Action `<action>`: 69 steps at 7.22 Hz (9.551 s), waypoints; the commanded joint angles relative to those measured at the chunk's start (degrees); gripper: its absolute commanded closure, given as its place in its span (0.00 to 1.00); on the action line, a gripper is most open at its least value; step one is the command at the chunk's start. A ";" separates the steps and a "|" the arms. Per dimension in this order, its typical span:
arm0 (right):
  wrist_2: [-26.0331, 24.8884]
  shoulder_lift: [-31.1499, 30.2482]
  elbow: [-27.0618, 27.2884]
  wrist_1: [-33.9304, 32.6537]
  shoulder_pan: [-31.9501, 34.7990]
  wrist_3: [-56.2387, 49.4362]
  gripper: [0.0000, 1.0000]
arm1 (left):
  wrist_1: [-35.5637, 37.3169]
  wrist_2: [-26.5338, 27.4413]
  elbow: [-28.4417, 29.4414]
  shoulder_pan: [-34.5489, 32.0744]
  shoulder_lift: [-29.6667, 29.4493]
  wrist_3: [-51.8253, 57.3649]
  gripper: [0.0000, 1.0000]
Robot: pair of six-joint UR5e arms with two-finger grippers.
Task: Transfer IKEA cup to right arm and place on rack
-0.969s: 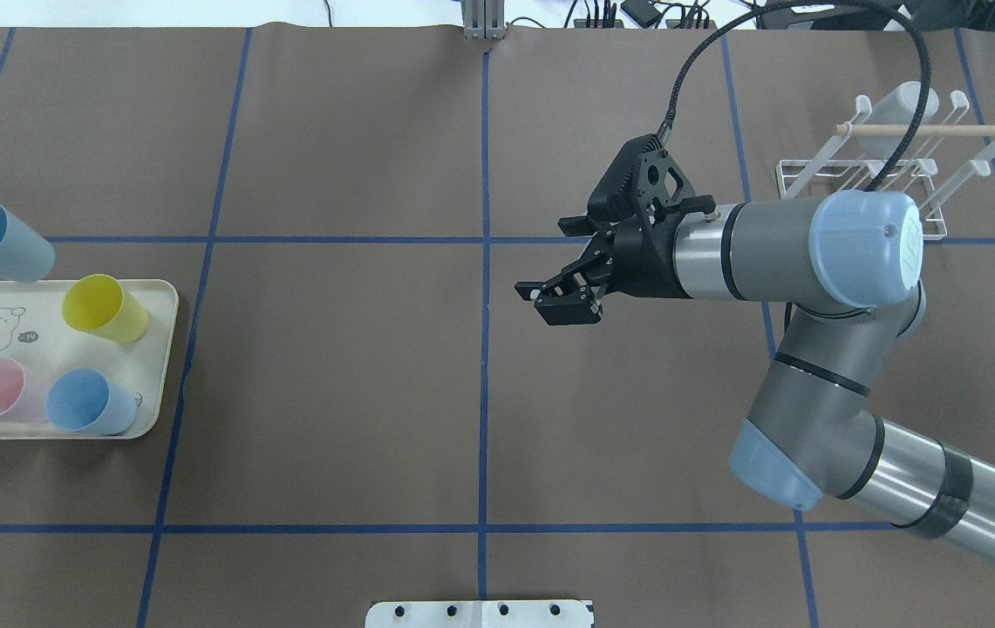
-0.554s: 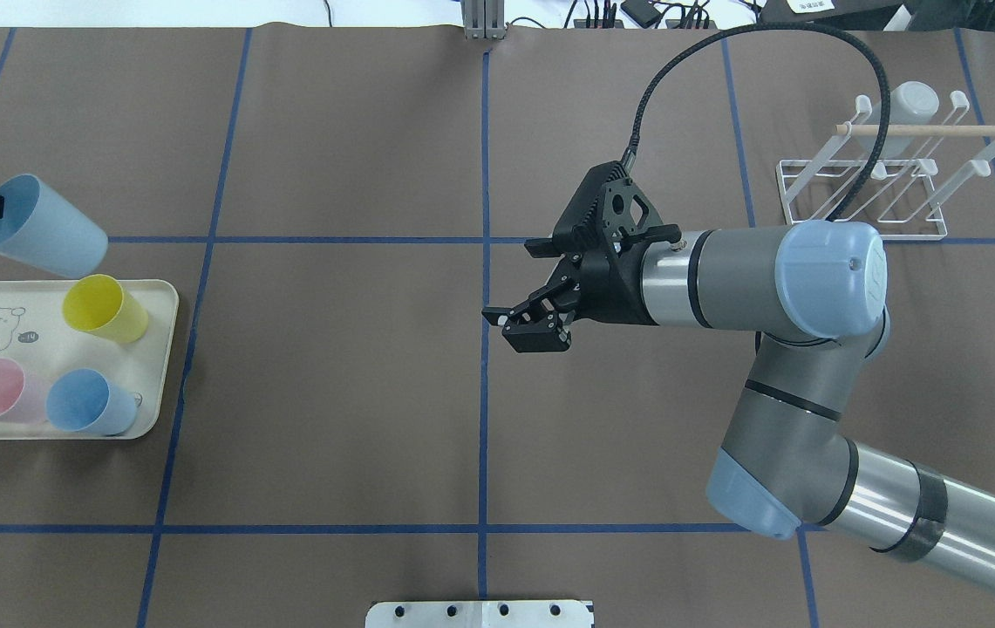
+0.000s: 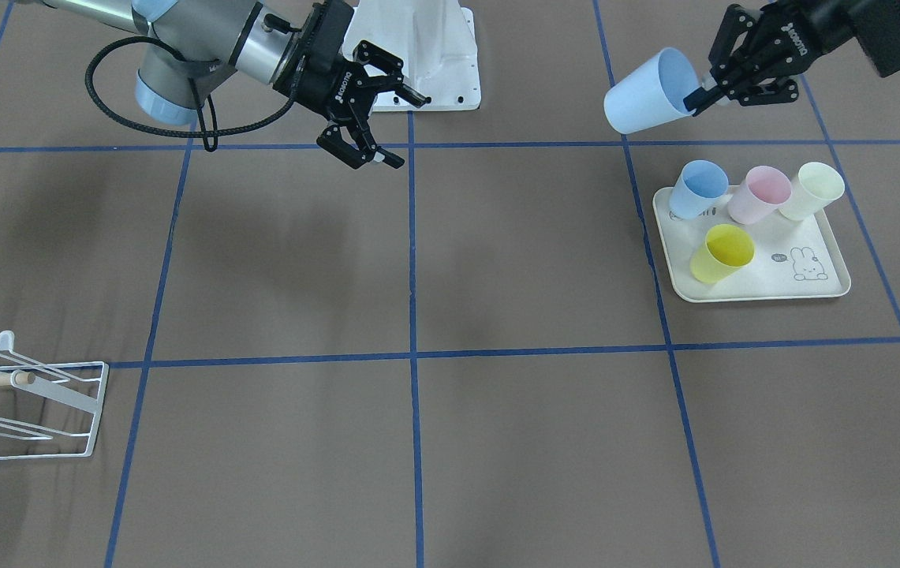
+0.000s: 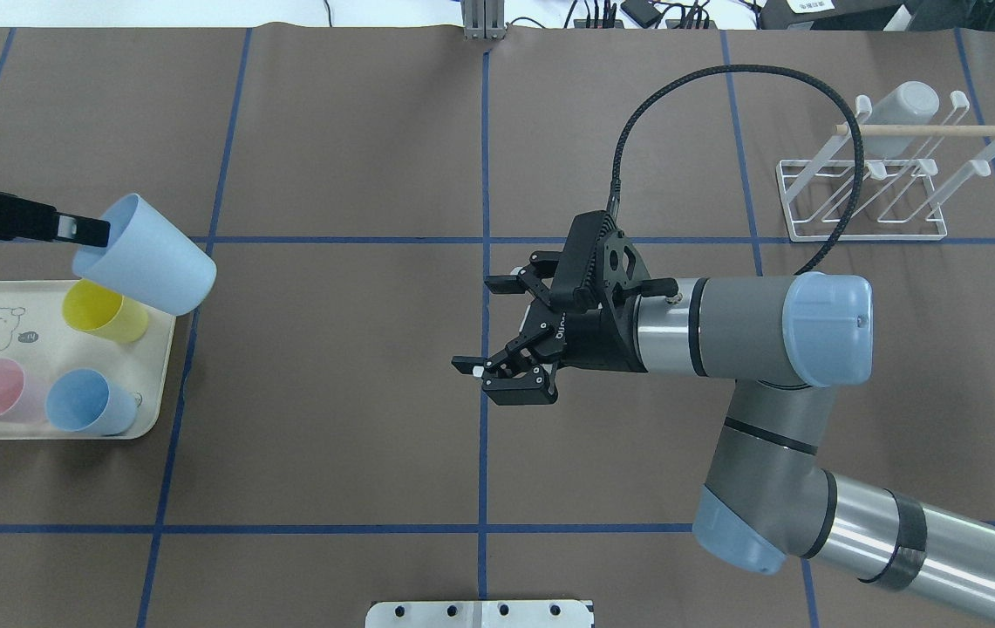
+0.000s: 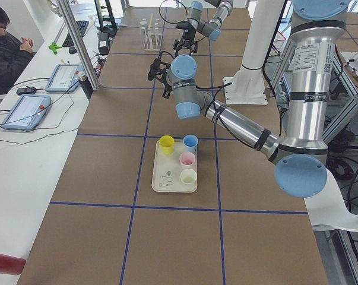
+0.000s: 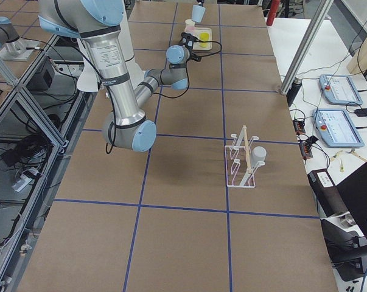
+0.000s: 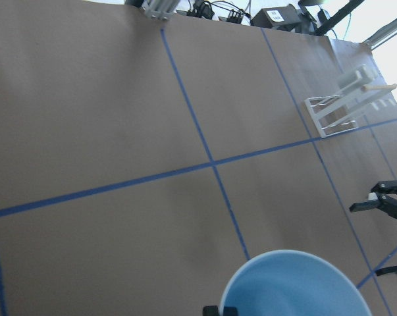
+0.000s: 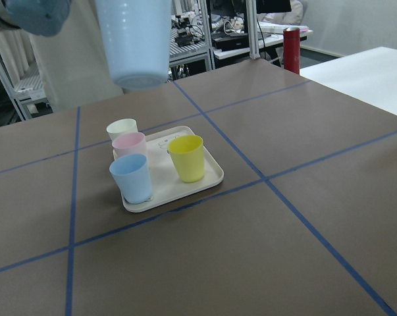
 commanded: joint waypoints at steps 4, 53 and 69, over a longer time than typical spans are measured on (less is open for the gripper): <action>-1.38 0.21 -3.15 10.89 -2.20 -0.95 0.02 | -7.39 20.78 0.16 17.19 -6.93 -16.08 1.00; -4.11 -11.02 9.86 -42.99 37.14 -53.93 1.00 | 2.28 22.49 0.34 11.68 5.72 5.52 0.01; -25.55 -9.73 -12.26 -43.01 38.76 -115.38 1.00 | 2.19 23.02 0.60 11.77 5.72 5.43 0.01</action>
